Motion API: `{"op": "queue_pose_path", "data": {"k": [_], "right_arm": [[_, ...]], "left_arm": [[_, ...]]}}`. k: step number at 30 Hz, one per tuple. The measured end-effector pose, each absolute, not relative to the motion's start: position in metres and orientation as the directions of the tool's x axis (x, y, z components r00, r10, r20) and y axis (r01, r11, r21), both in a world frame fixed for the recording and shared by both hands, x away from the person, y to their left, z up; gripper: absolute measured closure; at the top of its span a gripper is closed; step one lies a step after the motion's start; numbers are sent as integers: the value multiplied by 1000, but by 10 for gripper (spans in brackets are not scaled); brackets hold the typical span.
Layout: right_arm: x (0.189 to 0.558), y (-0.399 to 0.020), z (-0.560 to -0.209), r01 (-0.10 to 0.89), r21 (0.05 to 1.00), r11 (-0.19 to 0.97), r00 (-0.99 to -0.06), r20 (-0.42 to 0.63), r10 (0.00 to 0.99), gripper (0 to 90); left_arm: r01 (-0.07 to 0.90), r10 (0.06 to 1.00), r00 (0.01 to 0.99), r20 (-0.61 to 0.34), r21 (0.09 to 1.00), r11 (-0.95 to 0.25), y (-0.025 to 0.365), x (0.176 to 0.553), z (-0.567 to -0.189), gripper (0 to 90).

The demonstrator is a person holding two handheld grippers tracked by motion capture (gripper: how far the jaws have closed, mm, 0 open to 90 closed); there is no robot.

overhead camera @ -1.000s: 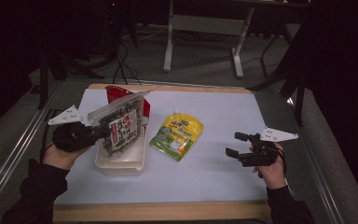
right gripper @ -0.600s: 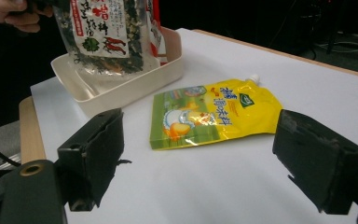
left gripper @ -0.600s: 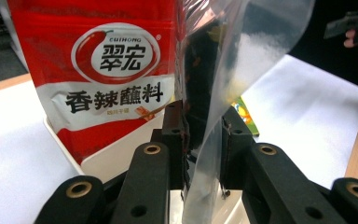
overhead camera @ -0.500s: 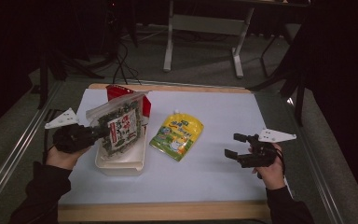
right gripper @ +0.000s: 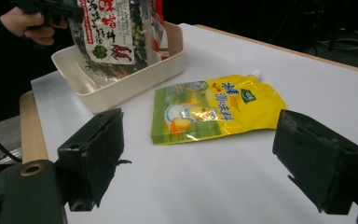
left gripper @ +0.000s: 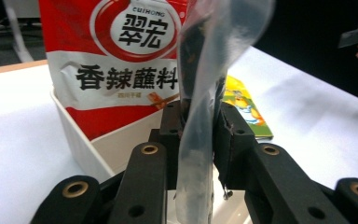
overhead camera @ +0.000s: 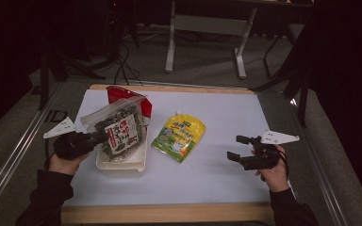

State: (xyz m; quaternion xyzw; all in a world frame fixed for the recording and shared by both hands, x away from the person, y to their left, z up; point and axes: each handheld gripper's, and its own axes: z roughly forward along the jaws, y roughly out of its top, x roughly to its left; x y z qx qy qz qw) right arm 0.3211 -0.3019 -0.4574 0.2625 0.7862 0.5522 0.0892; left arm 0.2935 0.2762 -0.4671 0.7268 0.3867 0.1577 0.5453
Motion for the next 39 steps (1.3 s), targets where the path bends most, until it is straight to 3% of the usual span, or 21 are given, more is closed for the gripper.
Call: {"op": "queue_pose_path", "data": {"k": [4,10,18,24,28,33,39], "right_arm": [[321,-302,-457,314,916,251,-847,151,510,161],[322,-300,-458,311,914,260,-851,146,505,161],[322,-297,-458,299,917,263,-855,135,501,171],[322,-296,-458,274,921,277,-860,106,499,170],[322,-295,-458,261,924,280,-863,93,496,170],[323,-294,-459,288,916,279,-855,115,506,164],[322,-292,-459,301,910,286,-837,108,537,139]], "left_arm": [[377,772,615,-161,920,-109,276,292,-469,707],[367,778,605,-169,926,-84,277,286,-469,537],[334,795,591,-133,938,-91,271,275,-459,403],[335,809,574,-129,938,-88,270,265,-453,191],[334,794,594,-130,938,-97,269,257,-451,95],[306,812,573,-114,948,-83,267,243,-447,26],[273,814,570,-107,960,-65,260,218,-440,24]]}}
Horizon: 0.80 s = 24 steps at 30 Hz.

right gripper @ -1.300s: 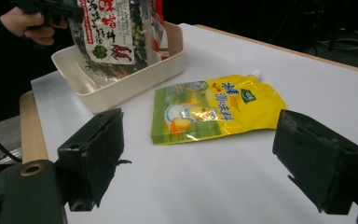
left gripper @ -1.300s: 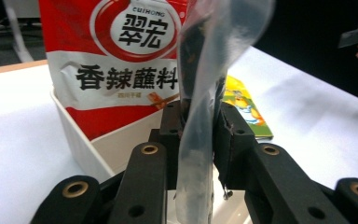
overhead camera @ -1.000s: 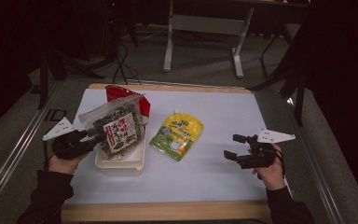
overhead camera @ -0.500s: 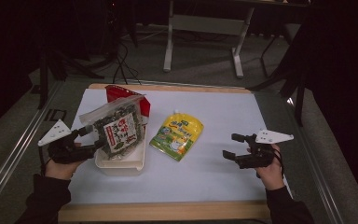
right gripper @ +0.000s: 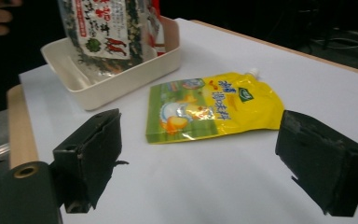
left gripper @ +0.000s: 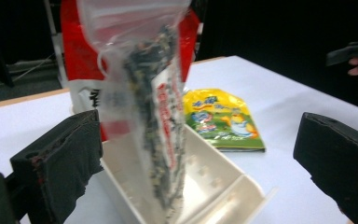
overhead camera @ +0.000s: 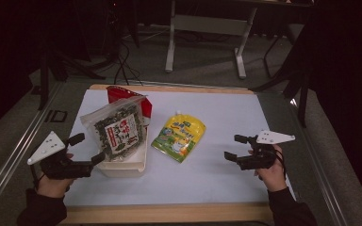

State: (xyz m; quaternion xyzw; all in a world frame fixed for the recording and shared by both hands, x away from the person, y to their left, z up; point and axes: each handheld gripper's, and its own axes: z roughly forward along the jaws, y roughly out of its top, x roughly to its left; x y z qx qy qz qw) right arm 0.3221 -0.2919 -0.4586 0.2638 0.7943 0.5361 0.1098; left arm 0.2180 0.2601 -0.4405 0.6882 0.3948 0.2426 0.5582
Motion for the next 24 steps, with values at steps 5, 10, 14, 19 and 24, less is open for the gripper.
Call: {"op": "queue_pose_path", "data": {"k": [5,10,14,19,24], "right_arm": [[322,-287,-461,305,908,288,-834,108,542,126],[321,-281,-463,309,900,307,-835,103,540,144],[323,-280,-464,311,896,316,-830,95,549,210],[327,-278,-467,316,892,322,-824,91,559,289],[334,-272,-466,312,893,324,-823,84,561,365]], "left_arm": [[241,821,566,-71,967,-83,247,200,-438,23],[226,793,604,-79,971,-76,234,187,-437,24],[223,758,648,-77,970,-92,215,181,-445,24],[221,709,702,-71,967,-122,191,182,-456,24],[223,687,724,-62,963,-148,179,186,-467,23]]}}
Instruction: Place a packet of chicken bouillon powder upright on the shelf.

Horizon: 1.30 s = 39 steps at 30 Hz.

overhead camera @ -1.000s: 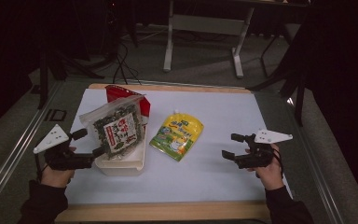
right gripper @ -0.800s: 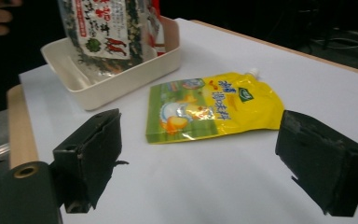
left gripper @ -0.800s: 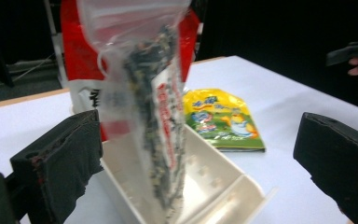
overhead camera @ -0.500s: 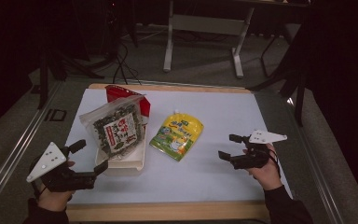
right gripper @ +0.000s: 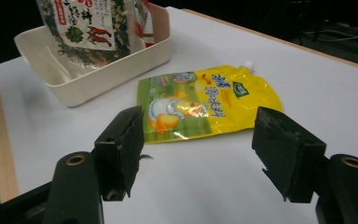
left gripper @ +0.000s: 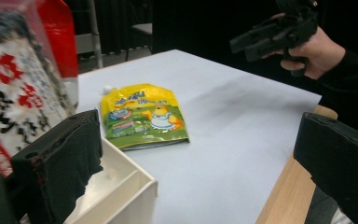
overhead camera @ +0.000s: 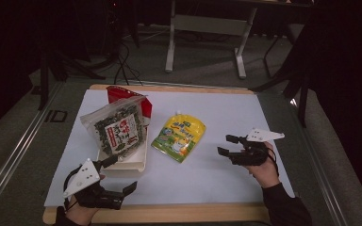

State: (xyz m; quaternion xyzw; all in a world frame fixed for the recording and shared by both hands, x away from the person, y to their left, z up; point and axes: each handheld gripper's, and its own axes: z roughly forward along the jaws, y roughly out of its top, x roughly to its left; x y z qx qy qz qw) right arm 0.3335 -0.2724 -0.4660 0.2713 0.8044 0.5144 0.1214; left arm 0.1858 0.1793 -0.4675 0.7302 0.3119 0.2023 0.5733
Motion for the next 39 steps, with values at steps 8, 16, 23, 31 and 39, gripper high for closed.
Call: {"op": "queue_pose_path", "data": {"k": [8,16,23,31,39], "right_arm": [[349,-255,-469,326,886,330,-812,84,577,404],[376,-229,-477,376,849,371,-797,93,596,313],[407,-214,-494,444,820,363,-750,118,651,219],[439,-200,-512,504,785,359,-711,141,689,133],[463,-189,-536,538,751,382,-678,117,726,106]], "left_arm": [[244,674,734,-85,959,-145,169,191,-483,24],[260,662,744,-93,952,-159,162,193,-494,24],[253,656,749,-87,953,-163,159,192,-496,24],[254,648,757,-83,951,-175,157,192,-499,23],[260,635,767,-93,950,-175,156,192,-502,24]]}}
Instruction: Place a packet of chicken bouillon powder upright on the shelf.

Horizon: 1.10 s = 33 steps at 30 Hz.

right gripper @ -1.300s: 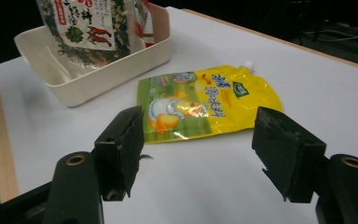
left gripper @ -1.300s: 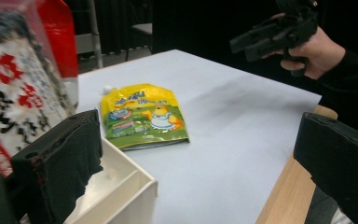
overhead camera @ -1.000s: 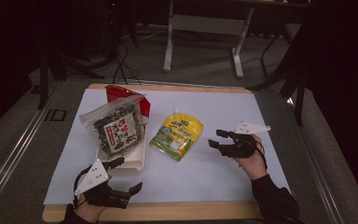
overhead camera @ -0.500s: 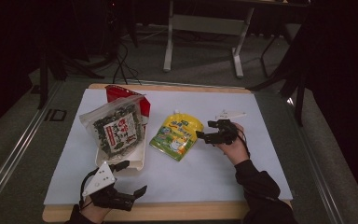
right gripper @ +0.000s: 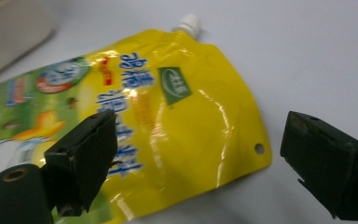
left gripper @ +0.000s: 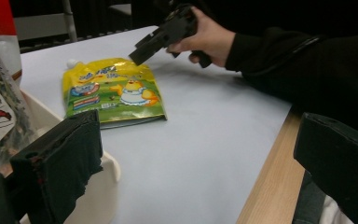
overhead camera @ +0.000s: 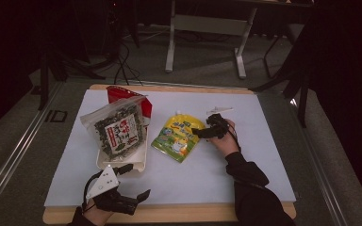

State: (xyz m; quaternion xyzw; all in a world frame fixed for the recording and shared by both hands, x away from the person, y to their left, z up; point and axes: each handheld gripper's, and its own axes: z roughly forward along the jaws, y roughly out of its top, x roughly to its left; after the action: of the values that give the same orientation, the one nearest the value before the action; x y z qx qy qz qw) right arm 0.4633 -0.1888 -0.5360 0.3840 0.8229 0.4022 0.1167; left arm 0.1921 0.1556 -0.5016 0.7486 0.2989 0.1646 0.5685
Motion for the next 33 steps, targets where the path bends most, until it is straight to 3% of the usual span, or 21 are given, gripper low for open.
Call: {"op": "queue_pose_path", "data": {"k": [7,12,17,20,24,33], "right_arm": [[474,-178,-553,530,717,453,-656,9,755,88],[477,-179,-557,537,705,464,-666,17,746,86],[474,-178,-556,540,706,458,-664,23,748,139],[473,-178,-555,544,706,454,-657,22,754,235],[471,-179,-554,544,709,449,-650,17,760,299],[464,-174,-550,534,712,455,-666,24,745,664]], "left_arm": [[265,630,771,-94,947,-182,155,192,-504,24],[267,624,776,-91,944,-194,153,192,-506,23],[267,618,781,-88,942,-203,151,193,-507,24],[268,619,780,-87,942,-204,151,193,-507,23],[270,619,780,-89,941,-204,151,193,-507,23],[268,619,781,-86,941,-208,151,193,-507,24]]}}
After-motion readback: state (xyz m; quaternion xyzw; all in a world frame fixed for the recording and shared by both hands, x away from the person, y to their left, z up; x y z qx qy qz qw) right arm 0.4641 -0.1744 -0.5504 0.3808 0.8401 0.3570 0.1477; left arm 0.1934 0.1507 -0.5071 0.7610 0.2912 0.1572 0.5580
